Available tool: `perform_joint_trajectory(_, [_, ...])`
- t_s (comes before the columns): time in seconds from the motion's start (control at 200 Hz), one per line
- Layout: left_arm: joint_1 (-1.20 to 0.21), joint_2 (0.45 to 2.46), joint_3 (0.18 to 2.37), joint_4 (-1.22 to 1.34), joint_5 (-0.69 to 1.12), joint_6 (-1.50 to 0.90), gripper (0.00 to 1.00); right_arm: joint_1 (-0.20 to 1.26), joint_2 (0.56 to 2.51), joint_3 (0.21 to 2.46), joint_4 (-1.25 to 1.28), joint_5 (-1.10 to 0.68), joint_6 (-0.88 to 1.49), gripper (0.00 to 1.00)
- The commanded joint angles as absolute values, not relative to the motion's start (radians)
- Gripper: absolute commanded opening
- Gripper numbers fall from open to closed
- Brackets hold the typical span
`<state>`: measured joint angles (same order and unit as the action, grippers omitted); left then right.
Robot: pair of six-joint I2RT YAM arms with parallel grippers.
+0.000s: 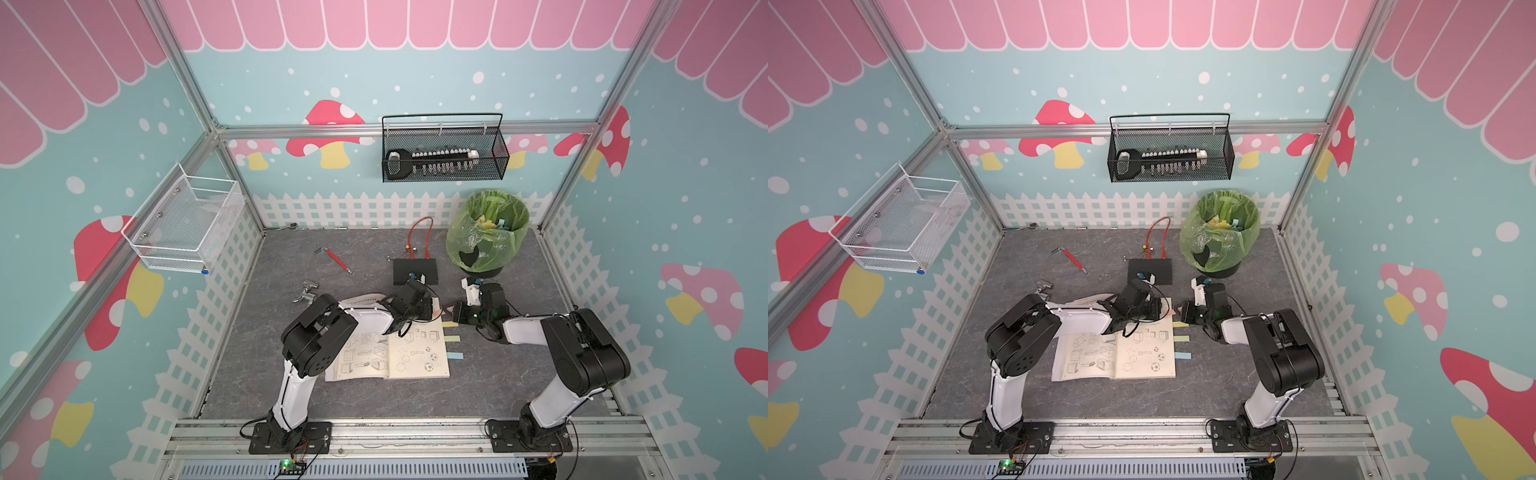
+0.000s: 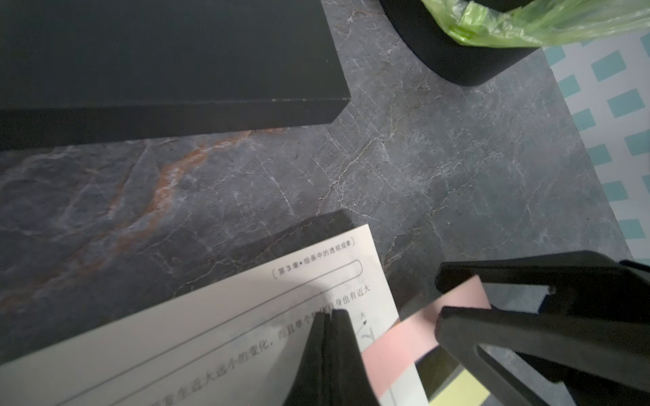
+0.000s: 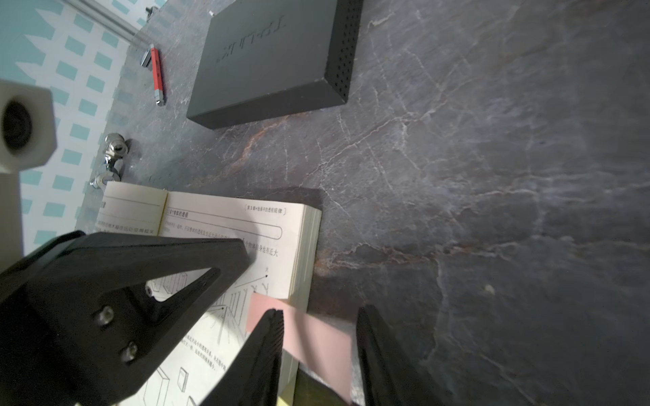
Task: Peel off the used sticky note
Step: Tear off the note from the book, then place the note in the trash bin.
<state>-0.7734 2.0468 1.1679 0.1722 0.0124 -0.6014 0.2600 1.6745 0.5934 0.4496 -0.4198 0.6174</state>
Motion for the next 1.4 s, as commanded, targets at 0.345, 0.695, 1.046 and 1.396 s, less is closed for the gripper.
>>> perform_joint_trajectory(0.345, [-0.767, 2.104, 1.208, 0.158, 0.003, -0.589, 0.00, 0.256, 1.601, 0.587, 0.479, -0.479, 0.644, 0.00])
perform_joint_trajectory(0.695, [-0.767, 2.113, 1.217, 0.143, 0.000, -0.583, 0.00, 0.257, 1.383, 0.500, 0.359, -0.439, 0.599, 0.00])
perform_joint_trajectory(1.046, [-0.784, 1.905, 1.130, 0.157, -0.080, -0.514, 0.00, 0.187, 1.126, 0.883, -0.065, -0.147, 0.412, 0.00])
perform_joint_trajectory(1.396, [-0.802, 1.648, 1.033, 0.155, -0.105, -0.465, 0.00, 0.002, 1.487, 1.423, -0.152, -0.117, 0.314, 0.00])
